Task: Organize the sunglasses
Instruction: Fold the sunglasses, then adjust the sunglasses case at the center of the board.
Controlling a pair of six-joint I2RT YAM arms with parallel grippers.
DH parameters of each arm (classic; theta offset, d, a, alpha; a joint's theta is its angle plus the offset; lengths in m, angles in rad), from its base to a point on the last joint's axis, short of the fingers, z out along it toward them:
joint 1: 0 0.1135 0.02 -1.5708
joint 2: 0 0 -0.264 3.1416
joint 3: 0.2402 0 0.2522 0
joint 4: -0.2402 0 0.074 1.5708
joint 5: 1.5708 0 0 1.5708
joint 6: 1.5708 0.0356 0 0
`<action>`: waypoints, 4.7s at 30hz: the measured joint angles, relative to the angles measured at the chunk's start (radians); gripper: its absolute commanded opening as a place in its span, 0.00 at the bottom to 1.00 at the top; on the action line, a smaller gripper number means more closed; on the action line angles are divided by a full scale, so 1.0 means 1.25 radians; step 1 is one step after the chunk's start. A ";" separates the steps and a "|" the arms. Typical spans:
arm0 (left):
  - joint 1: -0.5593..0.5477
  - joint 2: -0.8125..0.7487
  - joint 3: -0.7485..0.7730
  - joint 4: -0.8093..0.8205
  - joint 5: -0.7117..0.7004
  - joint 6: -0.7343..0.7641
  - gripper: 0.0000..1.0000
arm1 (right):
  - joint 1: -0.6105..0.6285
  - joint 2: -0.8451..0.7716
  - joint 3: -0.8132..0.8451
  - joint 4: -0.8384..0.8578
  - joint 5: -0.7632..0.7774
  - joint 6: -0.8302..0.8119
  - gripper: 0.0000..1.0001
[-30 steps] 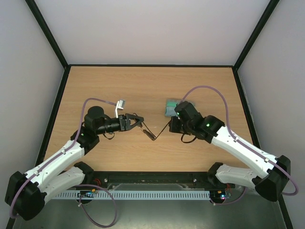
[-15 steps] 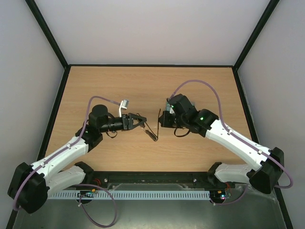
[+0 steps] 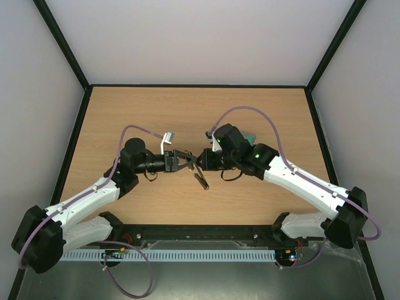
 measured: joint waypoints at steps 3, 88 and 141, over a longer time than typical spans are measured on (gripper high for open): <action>0.000 0.004 0.000 0.006 0.005 -0.003 0.60 | 0.003 0.001 0.000 -0.001 -0.002 0.000 0.04; -0.059 0.088 0.014 0.221 0.246 -0.098 0.61 | -0.109 -0.268 -0.315 0.298 -0.509 0.050 0.21; -0.094 0.344 0.012 -0.113 -0.134 0.042 0.31 | -0.327 0.048 0.143 -0.210 0.276 -0.181 0.01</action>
